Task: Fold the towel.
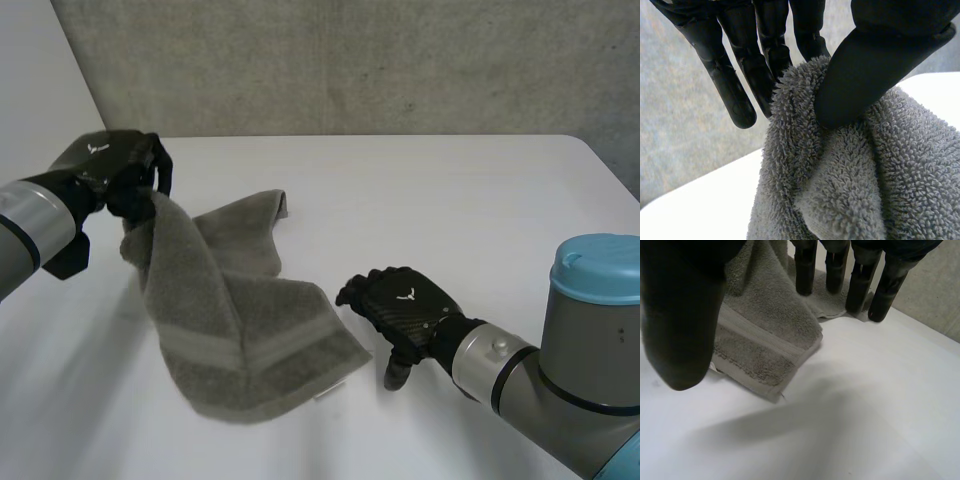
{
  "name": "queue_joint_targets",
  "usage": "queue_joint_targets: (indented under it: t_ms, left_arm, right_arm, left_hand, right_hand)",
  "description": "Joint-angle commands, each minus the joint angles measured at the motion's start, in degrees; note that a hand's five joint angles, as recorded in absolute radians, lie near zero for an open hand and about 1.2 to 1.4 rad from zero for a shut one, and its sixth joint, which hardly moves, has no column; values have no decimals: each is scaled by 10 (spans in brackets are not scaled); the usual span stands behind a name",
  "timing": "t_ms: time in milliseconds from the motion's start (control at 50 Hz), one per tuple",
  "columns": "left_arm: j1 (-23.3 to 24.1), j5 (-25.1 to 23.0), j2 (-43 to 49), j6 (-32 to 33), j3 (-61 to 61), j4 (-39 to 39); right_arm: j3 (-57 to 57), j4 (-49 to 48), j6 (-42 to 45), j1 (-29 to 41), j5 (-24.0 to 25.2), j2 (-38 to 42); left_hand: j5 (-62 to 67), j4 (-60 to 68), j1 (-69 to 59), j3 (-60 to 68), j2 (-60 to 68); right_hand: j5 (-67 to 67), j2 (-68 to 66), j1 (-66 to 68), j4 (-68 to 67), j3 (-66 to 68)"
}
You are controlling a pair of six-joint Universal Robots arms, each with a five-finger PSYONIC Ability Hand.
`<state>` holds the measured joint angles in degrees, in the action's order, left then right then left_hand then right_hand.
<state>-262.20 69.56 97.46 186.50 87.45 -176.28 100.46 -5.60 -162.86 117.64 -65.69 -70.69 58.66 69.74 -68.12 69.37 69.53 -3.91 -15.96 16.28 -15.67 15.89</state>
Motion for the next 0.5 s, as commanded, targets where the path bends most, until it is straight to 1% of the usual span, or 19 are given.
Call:
queue_joint_targets:
  t_ms: [20, 40, 80, 100, 140, 200, 240, 320, 360, 380, 400, 420, 460, 480, 500]
  left_arm:
    - [27, 2, -21, -24, -19, 2]
    - [27, 2, -21, -24, -19, 2]
    - [40, 2, -22, -32, -20, 2]
    - [40, 2, -22, -32, -20, 2]
    - [51, 2, -22, -38, -19, 2]
    - [57, 2, -22, -39, -18, 3]
    - [68, 2, -22, -39, -15, 3]
    - [77, 3, -25, -39, -11, 3]
    - [80, 2, -38, -39, -10, 7]
    - [80, 2, -38, -39, -10, 7]
    - [80, 2, -45, -39, -9, 8]
    - [80, 2, -45, -39, -9, 9]
    - [81, 2, -54, -41, -7, 11]
    - [81, 2, -54, -41, -7, 11]
    - [81, 2, -60, -46, -6, 12]
  right_arm:
    - [-30, 2, -111, 25, -1, 18]
    - [-30, 2, -112, 25, 0, 18]
    - [-55, 2, -171, 36, -5, 41]
    - [-55, 2, -171, 36, -5, 41]
    - [-83, 2, -223, 53, -5, 63]
    - [-99, 2, -245, 62, -5, 75]
    - [-135, -4, -277, 74, -9, 96]
    - [-181, -7, -287, 87, -20, 124]
    - [-244, -6, -287, 101, -36, 162]
    - [-244, -6, -287, 101, -37, 162]
    - [-279, 1, -291, 102, -37, 187]
    - [-280, 1, -291, 102, -37, 187]
    - [-342, 15, -293, 107, -37, 233]
    - [-342, 15, -293, 107, -37, 233]
    - [-372, 24, -293, 109, -35, 255]
  left_hand:
    - [113, 103, -119, 106, 105]
    - [113, 103, -119, 106, 105]
    - [113, 103, -119, 106, 105]
    - [113, 103, -119, 106, 105]
    - [113, 103, -119, 106, 105]
    - [113, 103, -119, 106, 105]
    - [113, 103, -119, 106, 105]
    - [113, 103, -119, 106, 105]
    - [113, 103, -119, 106, 105]
    - [113, 103, -119, 106, 105]
    - [113, 103, -119, 106, 105]
    - [113, 103, -119, 106, 105]
    - [113, 103, -119, 106, 105]
    - [113, 103, -119, 106, 105]
    - [113, 103, -119, 106, 105]
  right_hand:
    - [39, 60, -63, 57, -59]
    - [39, 60, -63, 57, -59]
    - [39, 60, -63, 57, -59]
    - [39, 60, -63, 57, -59]
    - [39, 60, -63, 57, -59]
    - [39, 60, -63, 57, -59]
    - [39, 60, -63, 57, -59]
    - [39, 60, -63, 57, -59]
    - [39, 60, -63, 57, -59]
    - [39, 60, -63, 57, -59]
    - [39, 60, -63, 57, -59]
    - [39, 60, -63, 57, -59]
    - [39, 60, -63, 57, -59]
    - [39, 60, -63, 57, -59]
    - [39, 60, -63, 57, -59]
